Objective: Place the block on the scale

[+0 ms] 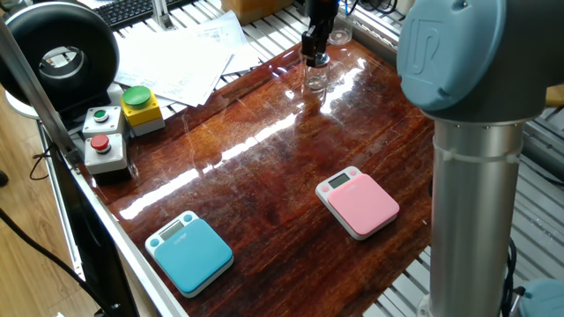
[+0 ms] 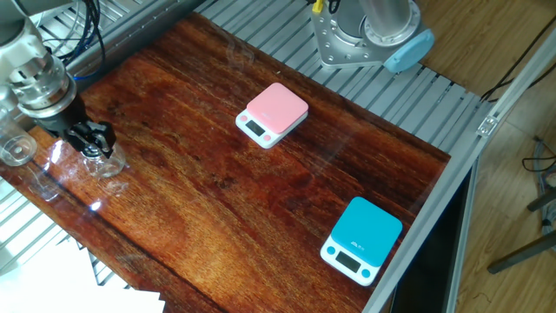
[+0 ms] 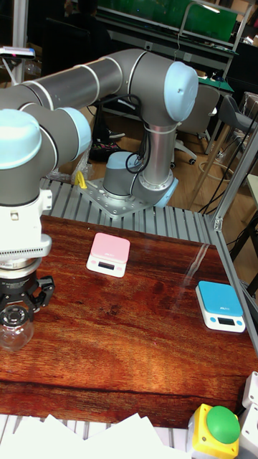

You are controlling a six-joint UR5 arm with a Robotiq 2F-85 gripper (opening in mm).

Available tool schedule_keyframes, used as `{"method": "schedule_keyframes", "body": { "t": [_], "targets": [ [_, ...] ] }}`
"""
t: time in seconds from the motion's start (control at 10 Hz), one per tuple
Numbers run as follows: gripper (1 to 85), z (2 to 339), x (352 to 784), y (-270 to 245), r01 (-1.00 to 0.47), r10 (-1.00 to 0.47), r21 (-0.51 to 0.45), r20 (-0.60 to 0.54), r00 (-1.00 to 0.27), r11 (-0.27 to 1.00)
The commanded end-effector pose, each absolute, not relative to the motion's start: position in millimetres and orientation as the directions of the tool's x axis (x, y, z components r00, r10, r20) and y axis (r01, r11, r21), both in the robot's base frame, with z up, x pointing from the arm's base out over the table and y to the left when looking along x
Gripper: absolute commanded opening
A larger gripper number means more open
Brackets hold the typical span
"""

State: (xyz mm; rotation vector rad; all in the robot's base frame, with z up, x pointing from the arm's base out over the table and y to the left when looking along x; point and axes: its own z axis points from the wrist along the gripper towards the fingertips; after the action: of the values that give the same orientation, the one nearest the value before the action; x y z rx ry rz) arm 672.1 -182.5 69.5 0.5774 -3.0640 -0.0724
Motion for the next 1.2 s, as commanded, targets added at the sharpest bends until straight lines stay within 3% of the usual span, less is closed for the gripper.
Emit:
{"method": "schedule_keyframes", "body": {
  "t": [0.0,0.3,0.6,0.9,1.1],
  "targets": [
    [42.3,71.6,676.2,-184.0,-0.33,-0.331,0.041,-0.001,-0.944,0.943],
    [30.0,87.5,668.2,-187.6,-0.288,-0.288,0.021,0.014,-0.957,0.957],
    [20.3,127.1,642.3,-175.2,-0.221,-0.22,-0.006,0.045,-0.974,0.975],
    [16.7,150.0,628.4,-145.4,-0.145,-0.144,-0.022,0.048,-0.988,0.989],
    [15.7,149.4,637.1,-149.4,-0.215,-0.214,-0.04,0.024,-0.976,0.976]
  ]
}}
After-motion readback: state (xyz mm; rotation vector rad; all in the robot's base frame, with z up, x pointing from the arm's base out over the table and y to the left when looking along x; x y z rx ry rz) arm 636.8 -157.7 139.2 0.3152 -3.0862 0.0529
